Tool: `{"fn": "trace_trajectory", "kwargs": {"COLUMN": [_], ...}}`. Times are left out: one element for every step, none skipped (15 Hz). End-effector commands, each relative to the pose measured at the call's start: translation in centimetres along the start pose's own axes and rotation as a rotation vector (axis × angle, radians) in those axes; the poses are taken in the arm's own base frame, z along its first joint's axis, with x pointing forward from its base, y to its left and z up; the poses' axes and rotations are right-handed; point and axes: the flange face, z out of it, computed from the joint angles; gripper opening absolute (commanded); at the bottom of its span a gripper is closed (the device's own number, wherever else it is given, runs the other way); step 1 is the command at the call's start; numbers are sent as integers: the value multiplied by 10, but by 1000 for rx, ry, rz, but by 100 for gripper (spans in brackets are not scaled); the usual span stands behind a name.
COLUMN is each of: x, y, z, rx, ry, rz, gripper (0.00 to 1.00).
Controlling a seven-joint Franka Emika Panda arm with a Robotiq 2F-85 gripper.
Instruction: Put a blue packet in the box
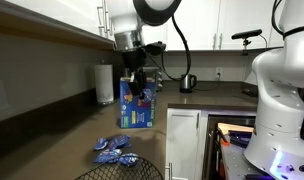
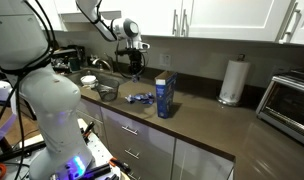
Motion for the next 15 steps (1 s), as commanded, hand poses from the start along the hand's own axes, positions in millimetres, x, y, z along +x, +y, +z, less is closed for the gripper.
{"fn": "trace_trajectory", "kwargs": {"x": [-21,-23,-24,-25,7,12,20,33,43,51,58,65,70,72,73], "y": [29,37,48,58,100,116,133,157,176,187,195,198,199,194,191], "z": [-49,-60,-71,-80,-95,-104,-113,-122,-125,-128,-130,-128,-128,-129,-129], "rx": [-34,-25,-16,-9,-9,-17,-24,-35,-46,-45,-42,-22,-6,26,29], "ry": [52,70,94,119,143,169,195,210,222,225,224,209,192,165,150], "rz": [73,88,108,131,159,193,232,262,295,316,328,332,325,299,285], "gripper": [4,4,5,5,4,4,4,3,3,4,4,4,4,3,3]}}
